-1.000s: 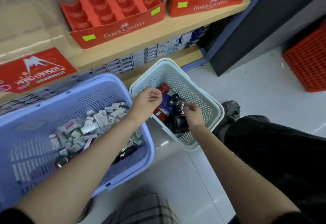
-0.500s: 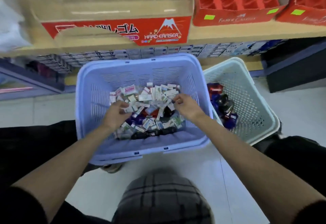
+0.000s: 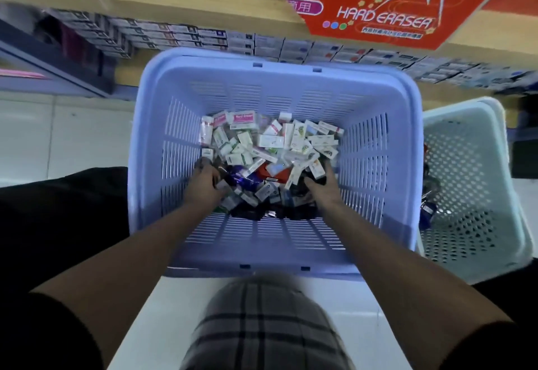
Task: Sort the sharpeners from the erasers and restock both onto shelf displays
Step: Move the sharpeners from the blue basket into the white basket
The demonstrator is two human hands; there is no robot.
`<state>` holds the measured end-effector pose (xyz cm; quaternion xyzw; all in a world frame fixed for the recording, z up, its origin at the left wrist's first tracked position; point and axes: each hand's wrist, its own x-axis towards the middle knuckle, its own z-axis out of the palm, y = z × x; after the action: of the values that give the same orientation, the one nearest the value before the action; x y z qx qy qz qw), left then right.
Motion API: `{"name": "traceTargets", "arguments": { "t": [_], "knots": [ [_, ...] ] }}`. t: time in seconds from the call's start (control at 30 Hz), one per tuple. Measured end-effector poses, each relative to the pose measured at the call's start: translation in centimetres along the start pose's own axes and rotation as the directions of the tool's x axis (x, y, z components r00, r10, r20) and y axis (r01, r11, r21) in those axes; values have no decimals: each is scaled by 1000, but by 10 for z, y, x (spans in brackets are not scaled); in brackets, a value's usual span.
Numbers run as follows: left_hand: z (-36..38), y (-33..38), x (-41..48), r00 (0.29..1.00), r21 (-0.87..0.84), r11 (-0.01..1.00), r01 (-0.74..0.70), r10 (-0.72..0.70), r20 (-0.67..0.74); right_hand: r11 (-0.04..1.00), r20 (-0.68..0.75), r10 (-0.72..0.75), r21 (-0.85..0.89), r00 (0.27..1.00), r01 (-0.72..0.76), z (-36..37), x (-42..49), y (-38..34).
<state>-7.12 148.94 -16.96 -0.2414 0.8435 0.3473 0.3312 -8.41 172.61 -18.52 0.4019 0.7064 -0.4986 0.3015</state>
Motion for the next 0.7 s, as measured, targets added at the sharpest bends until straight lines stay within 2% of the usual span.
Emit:
{"name": "traceTargets", "arguments": {
  "t": [0.07, 0.13, 0.2, 0.27, 0.37, 0.43, 0.5, 0.6, 0.7],
  "knots": [
    [5, -6, 3, 997, -87, 996, -19, 25, 74, 999, -33, -37, 10, 999, 38, 7, -1, -7],
    [9, -5, 3, 988, -244, 969, 48, -11, 152, 997, -76, -63, 40, 995, 66, 12, 0, -11],
    [13, -3, 4, 980, -329, 939, 99, -34, 197, 993, -77, -63, 99, 995, 70, 13, 2, -7],
    [19, -3, 7, 978, -329, 937, 116, -50, 201, 986, -72, -67, 146, 995, 77, 11, 1, -2],
    [27, 1, 5, 981, -282, 950, 134, -86, 175, 991, -61, -96, 85, 994, 101, 11, 0, 1],
    [33, 4, 2, 977, -333, 931, 151, -91, 192, 994, -82, -92, 54, 992, 97, 14, -1, 0],
    [34, 4, 5, 964, -438, 873, 214, -118, 236, 993, -107, -63, 93, 992, 73, 17, 0, -3],
    [30, 11, 14, 934, -611, 717, 337, -176, 310, 969, -118, -19, 243, 993, 47, 21, 0, -3],
    [29, 19, 13, 915, -512, 773, 375, -220, 338, 964, -132, -12, 263, 991, 47, 19, -4, -6]
  ]
}}
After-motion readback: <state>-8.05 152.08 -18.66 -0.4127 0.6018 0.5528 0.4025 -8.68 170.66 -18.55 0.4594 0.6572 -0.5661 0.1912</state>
